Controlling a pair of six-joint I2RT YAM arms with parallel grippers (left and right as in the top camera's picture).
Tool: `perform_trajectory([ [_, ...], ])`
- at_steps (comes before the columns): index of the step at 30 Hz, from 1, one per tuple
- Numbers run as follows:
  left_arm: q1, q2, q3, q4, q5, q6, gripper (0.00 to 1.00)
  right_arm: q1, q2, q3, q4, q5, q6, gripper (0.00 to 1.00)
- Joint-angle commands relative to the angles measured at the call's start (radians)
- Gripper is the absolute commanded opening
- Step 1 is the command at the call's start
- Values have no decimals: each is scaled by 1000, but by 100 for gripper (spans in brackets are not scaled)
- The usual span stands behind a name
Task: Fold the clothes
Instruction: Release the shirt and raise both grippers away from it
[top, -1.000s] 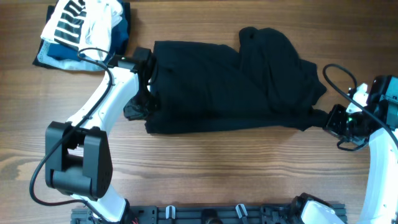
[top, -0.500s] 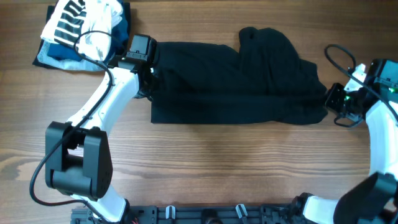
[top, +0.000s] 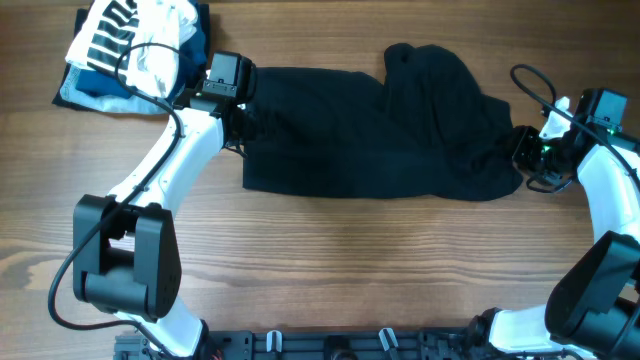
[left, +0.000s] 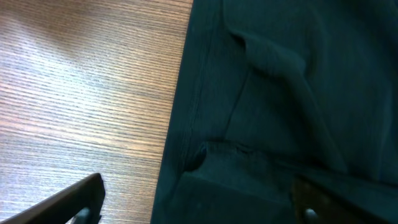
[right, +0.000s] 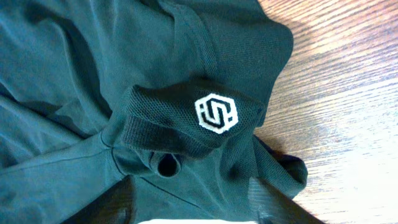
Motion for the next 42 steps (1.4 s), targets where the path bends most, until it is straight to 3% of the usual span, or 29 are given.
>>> perform_trajectory([
  [1,13,14,15,6,-17,9,100,3,8,93,-44,-20,-32,73],
  [4,26,0,72,6,-11,60,100,3,6,224,-108,-52,-79,76],
  [6,37,-2,209,14,90,193,100,3,6,362,-117,-252,-186,77],
  [9,52,14,334,34,146,259,100,26,6,458,-80,-338,-195,77],
  [17,93,274,477,188,149,332,99,178,13,488,-48,-225,-198,79],
  [28,98,477,480,314,62,428,98,272,15,488,-73,-119,-196,80],
  [39,47,558,480,343,61,428,70,272,17,487,-35,-117,-193,71],
  [42,45,579,480,347,57,428,68,272,17,487,-14,-111,-192,69],
])
